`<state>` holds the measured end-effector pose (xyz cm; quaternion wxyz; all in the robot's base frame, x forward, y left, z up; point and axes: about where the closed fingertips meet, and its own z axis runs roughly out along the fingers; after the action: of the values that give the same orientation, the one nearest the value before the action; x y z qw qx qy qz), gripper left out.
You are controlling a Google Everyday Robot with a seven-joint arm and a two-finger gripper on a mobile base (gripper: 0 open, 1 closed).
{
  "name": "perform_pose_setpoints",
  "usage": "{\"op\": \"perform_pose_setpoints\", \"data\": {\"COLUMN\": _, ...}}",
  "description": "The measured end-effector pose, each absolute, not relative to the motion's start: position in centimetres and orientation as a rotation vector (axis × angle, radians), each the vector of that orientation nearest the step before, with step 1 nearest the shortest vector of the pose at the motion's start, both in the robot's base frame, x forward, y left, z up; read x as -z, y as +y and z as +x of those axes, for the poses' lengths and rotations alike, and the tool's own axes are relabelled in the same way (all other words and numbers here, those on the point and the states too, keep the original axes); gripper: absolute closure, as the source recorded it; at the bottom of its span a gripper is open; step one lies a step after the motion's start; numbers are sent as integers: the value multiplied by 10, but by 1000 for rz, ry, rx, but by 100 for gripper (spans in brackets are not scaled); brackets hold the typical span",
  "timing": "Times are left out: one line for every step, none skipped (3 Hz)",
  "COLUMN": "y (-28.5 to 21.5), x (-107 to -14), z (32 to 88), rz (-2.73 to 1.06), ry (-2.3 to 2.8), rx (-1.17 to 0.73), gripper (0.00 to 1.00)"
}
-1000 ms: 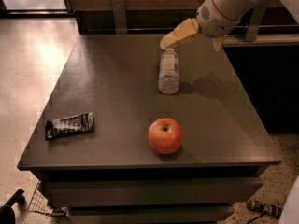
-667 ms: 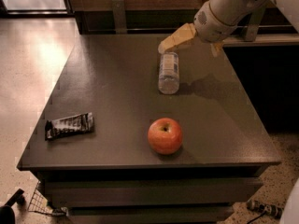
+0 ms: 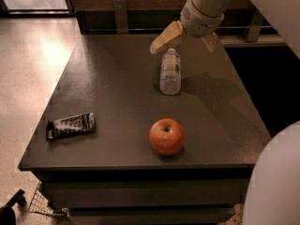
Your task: Place blue plastic bottle upright
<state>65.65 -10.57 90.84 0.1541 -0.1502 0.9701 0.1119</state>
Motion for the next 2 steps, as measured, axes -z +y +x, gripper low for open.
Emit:
{"op": "perform_pose_setpoints", "data": {"y": -91, "x": -906, "z": 660, "rz": -402, "ry": 2856, "rx": -145, "gripper": 0}}
{"op": "perform_pose_setpoints", "data": {"y": -85, "x": -898, "z": 664, "rz": -361, "ry": 2915, "rx": -47, "gripper": 0}}
